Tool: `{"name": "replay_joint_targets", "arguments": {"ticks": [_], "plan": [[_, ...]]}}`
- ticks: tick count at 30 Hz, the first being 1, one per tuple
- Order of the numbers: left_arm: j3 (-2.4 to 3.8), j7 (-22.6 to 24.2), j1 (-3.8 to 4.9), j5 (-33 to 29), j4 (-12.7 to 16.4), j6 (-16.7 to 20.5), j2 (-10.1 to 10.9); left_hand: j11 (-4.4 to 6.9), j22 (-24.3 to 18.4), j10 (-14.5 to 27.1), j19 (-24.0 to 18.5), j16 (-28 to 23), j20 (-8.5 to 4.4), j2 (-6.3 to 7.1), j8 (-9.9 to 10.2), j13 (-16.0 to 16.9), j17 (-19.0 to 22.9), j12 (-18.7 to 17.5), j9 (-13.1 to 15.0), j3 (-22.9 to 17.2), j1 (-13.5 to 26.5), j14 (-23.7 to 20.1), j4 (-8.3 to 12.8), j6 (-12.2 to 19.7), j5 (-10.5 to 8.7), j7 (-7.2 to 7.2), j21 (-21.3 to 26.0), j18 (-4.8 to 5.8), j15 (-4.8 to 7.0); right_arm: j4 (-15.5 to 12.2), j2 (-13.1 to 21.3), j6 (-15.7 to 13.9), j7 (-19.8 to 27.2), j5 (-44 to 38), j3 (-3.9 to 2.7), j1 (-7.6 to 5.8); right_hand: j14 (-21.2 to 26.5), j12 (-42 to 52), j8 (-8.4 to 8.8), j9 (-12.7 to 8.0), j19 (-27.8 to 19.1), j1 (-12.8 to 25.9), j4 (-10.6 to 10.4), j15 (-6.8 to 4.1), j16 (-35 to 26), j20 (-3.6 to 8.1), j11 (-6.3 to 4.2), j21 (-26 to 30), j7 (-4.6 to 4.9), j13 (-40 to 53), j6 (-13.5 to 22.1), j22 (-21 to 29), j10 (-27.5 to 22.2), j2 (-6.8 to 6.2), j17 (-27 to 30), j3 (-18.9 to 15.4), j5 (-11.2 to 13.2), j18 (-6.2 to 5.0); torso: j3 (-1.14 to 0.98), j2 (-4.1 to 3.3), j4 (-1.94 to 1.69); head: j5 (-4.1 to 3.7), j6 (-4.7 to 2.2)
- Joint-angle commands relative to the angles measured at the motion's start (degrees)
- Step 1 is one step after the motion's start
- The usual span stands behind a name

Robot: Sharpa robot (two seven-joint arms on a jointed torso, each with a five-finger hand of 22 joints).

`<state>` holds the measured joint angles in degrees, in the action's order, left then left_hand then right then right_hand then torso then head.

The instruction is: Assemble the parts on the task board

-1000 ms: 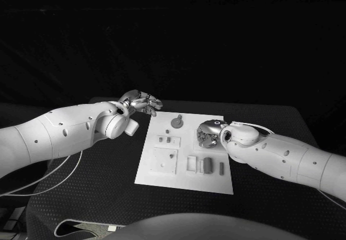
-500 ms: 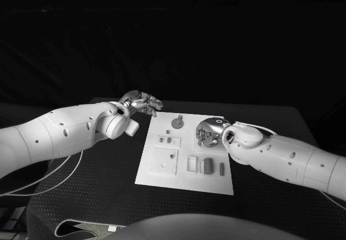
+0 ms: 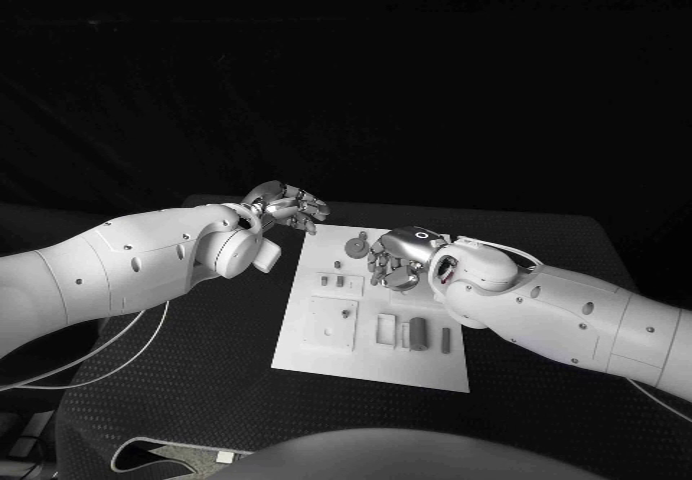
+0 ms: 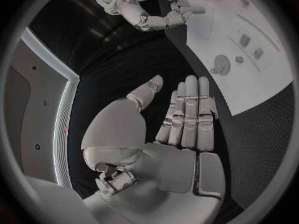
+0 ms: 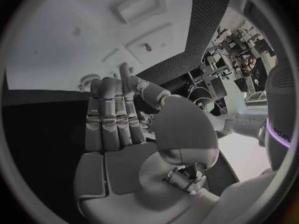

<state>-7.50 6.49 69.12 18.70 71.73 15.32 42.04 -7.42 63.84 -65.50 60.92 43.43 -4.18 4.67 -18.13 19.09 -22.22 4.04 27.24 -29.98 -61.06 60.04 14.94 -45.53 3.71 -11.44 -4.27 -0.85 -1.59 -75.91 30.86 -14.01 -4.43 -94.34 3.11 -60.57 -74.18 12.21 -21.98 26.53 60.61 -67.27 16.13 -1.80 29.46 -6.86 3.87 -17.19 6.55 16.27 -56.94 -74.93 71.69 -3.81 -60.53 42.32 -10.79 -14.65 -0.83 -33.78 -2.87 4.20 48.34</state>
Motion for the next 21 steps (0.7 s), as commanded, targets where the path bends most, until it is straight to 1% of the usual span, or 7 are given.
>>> {"name": "replay_joint_targets", "arguments": {"ticks": [1, 6, 11, 15, 16, 18, 21], "plan": [[0.04, 0.7, 0.06, -0.3, 0.0, -0.5, -0.3, 0.17, -0.1, 0.4, 0.2, -0.4, 0.06, 0.06, -0.4, 0.1, -0.1, 0.0, -0.1, 0.2, 0.3, 0.3, -0.1, 0.5, 0.18, -0.14, 0.3, -0.22, 0.06, -0.8, -1.3, 0.7, 1.4, 1.2, 0.01, 0.77, 0.0, 0.1, -0.09, 1.6, 0.3, -0.1, 0.0, -0.41, 0.2, 0.03, -0.16, -0.2, 0.08, -0.1, -0.4, -1.4, 0.5, 0.25, -0.1, 0.4, -0.1, -0.35, -0.03, 0.02, -0.06, 0.26, 0.04], [0.04, 0.7, 0.06, -0.3, -0.1, -0.5, -0.4, 0.17, -0.1, 0.4, 0.2, -0.4, 0.06, 0.04, -0.4, 0.1, -0.1, 0.0, -0.1, 0.2, 0.3, 0.3, -0.2, 0.5, 0.18, -0.14, 0.3, -0.22, 0.06, -1.0, -3.8, 1.5, 1.8, 1.0, 0.09, 2.11, 0.0, 0.1, -0.04, 1.6, 0.3, 0.0, 0.1, -0.41, 0.3, 0.03, -0.15, -0.3, 0.1, 0.0, -0.4, -1.4, 0.5, 0.33, 0.0, 0.4, -0.1, -0.35, -0.01, 0.01, -0.1, 0.4, 0.24], [0.04, 0.7, 0.06, -0.3, -0.3, -0.6, -0.5, 0.17, -0.1, 0.4, 0.3, -0.4, 0.06, 0.04, -0.4, 0.1, -0.2, 0.0, -0.1, 0.2, 0.3, 0.3, -0.2, 0.5, 0.18, -0.14, 0.3, -0.22, 0.06, -0.9, -5.6, 1.8, 2.2, 0.3, 0.47, 3.13, 0.0, 0.0, 0.02, 1.6, 0.3, 0.1, 0.1, -0.41, 0.3, 0.05, -0.14, -0.3, 0.11, 0.0, -0.4, -1.4, 0.4, 0.47, 0.0, 0.5, -0.1, -0.35, 0.0, 0.01, -0.07, 0.61, 0.45], [0.04, 0.7, 0.05, -0.3, -0.5, -0.6, -0.9, 0.17, -0.1, 0.4, 0.3, -0.4, 0.06, 0.02, -0.4, 0.1, -0.2, 0.0, -0.1, 0.2, 0.3, 0.3, -0.2, 0.5, 0.18, -0.14, 0.3, -0.22, 0.06, -0.2, -7.0, 1.9, 2.3, -0.3, 0.96, 3.86, 0.0, 0.0, 0.05, 1.7, 0.3, 0.1, 0.2, -0.41, 0.4, 0.07, -0.14, -0.4, 0.12, 0.1, -0.4, -1.4, 0.4, 0.53, 0.0, 0.5, -0.1, -0.35, 0.01, 0.0, -0.03, 0.75, 0.67], [0.04, 0.7, 0.05, -0.3, -0.6, -0.6, -1.0, 0.17, -0.1, 0.4, 0.3, -0.4, 0.06, 0.01, -0.4, 0.1, -0.2, 0.0, -0.1, 0.2, 0.3, 0.3, -0.2, 0.5, 0.18, -0.14, 0.3, -0.22, 0.06, 0.0, -7.3, 2.0, 2.4, -0.5, 1.13, 4.13, 0.0, 0.0, 0.06, 1.7, 0.3, 0.2, 0.2, -0.42, 0.4, 0.08, -0.14, -0.4, 0.12, 0.1, -0.4, -1.5, 0.4, 0.53, 0.0, 0.5, -0.1, -0.35, -0.02, -0.01, -0.04, 0.85, 0.72], [0.03, 0.7, 0.05, -0.3, -0.7, -0.7, -1.2, 0.17, -0.1, 0.4, 0.3, -0.5, 0.07, 0.0, -0.4, 0.1, -0.2, 0.0, -0.1, 0.2, 0.3, 0.3, -0.2, 0.5, 0.18, -0.14, 0.3, -0.22, 0.06, 0.8, -7.8, 2.1, 2.5, -1.3, 1.43, 4.51, 0.0, 0.0, 0.07, 1.7, 0.3, 0.2, 0.2, -0.42, 0.4, 0.08, -0.14, -0.4, 0.12, 0.1, -0.4, -1.5, 0.4, 0.54, 0.0, 0.5, -0.1, -0.35, 0.02, -0.01, -0.09, 0.89, 0.78], [0.03, 0.7, 0.05, -0.4, -0.6, -0.7, -1.2, 0.17, -0.1, 0.4, 0.3, -0.5, 0.07, -0.01, -0.4, 0.1, -0.2, 0.0, -0.1, 0.2, 0.3, 0.3, -0.2, 0.5, 0.18, -0.15, 0.3, -0.22, 0.06, 1.6, -8.4, 2.3, 2.7, -1.8, 1.68, 4.89, 0.0, 0.0, 0.08, 1.7, 0.3, 0.2, 0.3, -0.43, 0.4, 0.1, -0.14, -0.5, 0.12, 0.1, -0.4, -1.5, 0.4, 0.57, 0.0, 0.6, -0.1, -0.35, 0.01, -0.03, -0.1, 0.98, 0.9]]}}
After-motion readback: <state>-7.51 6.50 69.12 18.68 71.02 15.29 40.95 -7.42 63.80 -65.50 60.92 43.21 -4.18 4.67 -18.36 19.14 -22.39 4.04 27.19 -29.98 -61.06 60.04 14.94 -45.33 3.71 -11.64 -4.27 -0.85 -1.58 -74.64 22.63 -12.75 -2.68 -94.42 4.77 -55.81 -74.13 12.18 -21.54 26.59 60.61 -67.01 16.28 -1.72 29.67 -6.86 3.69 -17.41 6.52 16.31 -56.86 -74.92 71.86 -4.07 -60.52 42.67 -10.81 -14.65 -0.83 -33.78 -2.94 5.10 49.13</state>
